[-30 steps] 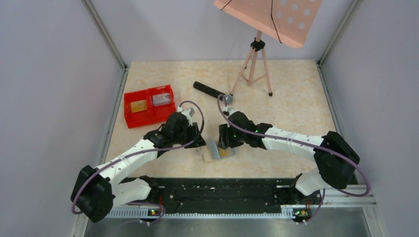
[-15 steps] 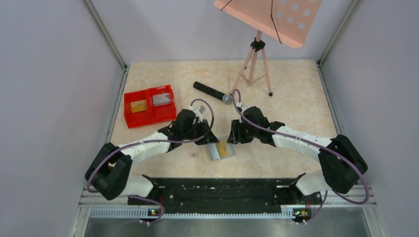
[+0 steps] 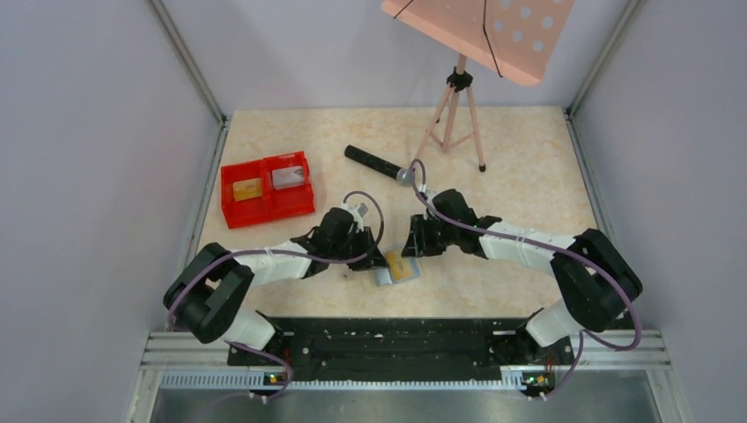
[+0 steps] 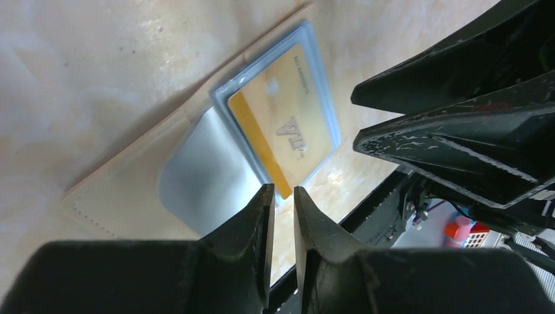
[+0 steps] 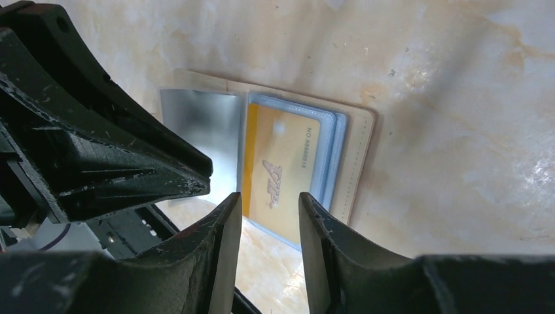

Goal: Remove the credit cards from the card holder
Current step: Remove the credit card from the card holder.

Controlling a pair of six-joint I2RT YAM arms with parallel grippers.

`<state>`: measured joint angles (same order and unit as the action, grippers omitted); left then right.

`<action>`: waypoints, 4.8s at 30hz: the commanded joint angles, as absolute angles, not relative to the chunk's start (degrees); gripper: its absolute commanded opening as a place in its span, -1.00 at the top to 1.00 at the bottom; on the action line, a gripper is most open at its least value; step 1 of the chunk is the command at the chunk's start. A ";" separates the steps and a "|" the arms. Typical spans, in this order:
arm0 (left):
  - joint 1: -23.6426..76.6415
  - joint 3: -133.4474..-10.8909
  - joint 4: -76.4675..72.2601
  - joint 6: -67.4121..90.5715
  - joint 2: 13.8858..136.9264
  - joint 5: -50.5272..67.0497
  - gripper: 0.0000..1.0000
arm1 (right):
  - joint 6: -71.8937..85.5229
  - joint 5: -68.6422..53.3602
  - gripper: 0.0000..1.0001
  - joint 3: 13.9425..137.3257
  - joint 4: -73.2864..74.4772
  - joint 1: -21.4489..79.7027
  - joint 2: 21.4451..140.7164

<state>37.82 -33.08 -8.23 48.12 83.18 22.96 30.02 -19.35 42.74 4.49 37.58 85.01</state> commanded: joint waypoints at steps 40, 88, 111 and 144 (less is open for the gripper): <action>38.47 -29.28 -15.09 47.57 84.51 18.92 0.49 | 34.10 -23.34 0.48 36.31 -5.92 36.91 89.93; 39.81 -28.20 -24.15 53.93 87.74 22.67 0.52 | 35.34 -23.00 0.61 35.18 -6.37 36.92 89.87; 39.25 -28.48 -13.29 52.66 80.49 19.90 1.00 | 35.42 -19.15 0.64 35.68 -3.37 36.81 89.36; 35.90 -25.07 -3.27 53.26 57.56 12.57 1.00 | 38.55 -28.52 0.32 35.38 -11.14 36.05 79.05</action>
